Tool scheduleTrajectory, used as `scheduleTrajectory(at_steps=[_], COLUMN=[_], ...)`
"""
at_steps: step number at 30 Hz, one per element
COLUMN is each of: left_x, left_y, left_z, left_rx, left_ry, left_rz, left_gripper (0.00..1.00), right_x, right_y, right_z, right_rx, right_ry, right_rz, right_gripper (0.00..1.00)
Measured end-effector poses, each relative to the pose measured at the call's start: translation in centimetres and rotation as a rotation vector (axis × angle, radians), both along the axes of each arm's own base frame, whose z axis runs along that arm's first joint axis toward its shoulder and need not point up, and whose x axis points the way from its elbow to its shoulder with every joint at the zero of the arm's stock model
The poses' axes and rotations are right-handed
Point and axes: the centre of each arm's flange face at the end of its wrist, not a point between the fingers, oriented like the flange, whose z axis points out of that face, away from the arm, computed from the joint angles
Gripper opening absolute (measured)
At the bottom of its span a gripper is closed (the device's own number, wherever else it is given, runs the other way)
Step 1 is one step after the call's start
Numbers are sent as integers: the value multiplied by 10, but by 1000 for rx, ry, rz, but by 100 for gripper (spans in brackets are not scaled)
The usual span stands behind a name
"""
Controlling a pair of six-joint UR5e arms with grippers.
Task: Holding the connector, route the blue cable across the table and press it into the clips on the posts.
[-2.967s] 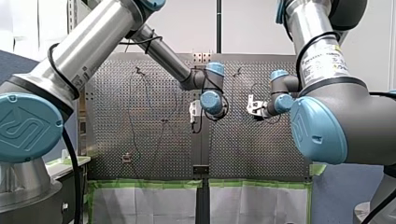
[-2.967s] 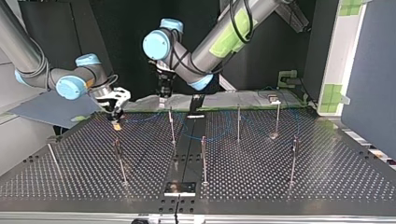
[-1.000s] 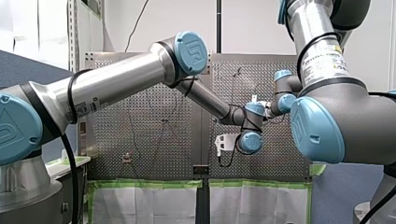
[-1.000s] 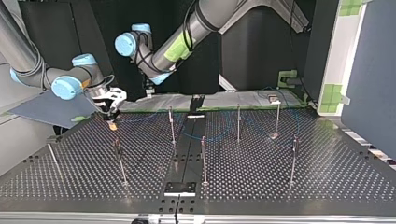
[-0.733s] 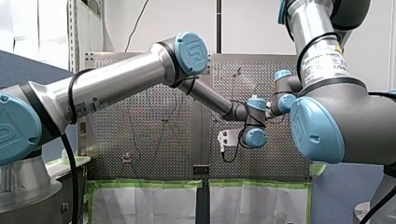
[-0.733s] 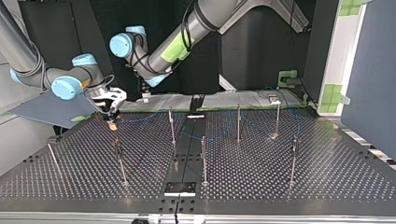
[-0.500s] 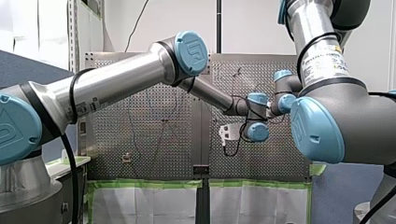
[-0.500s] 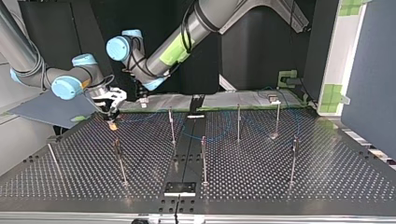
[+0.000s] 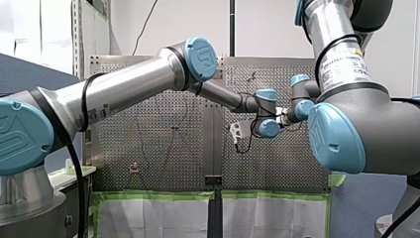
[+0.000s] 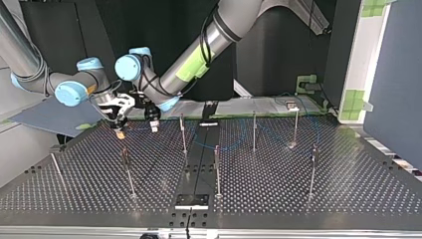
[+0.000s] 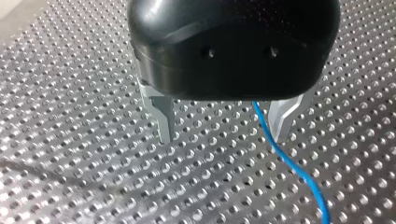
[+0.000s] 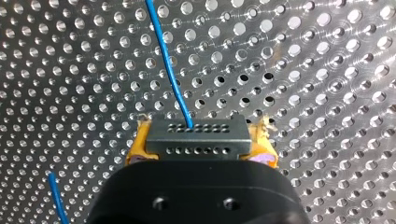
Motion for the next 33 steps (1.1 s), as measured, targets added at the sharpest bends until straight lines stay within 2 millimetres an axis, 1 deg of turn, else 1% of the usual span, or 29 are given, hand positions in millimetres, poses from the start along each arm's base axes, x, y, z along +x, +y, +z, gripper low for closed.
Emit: scheduleTrajectory(at_steps=[3, 10, 17, 22, 33], left_x=[4, 5, 19, 24, 19], left_y=[4, 7, 16, 21, 22], left_z=[-4, -13, -24, -32, -38], left_rx=[7, 16, 25, 41, 50], left_ry=[11, 36, 49, 68, 94], left_rz=[-17, -52, -39, -32, -33], left_gripper=[100, 100, 100, 100, 100], right_x=[0, 0, 0, 0, 0], right_y=[0, 0, 0, 0, 0], right_z=[0, 0, 0, 0, 0], right_rx=[-1, 0, 0, 1, 1], right_ry=[0, -1, 0, 0, -1], right_rz=[0, 1, 2, 2, 2], right_gripper=[0, 0, 0, 0, 0])
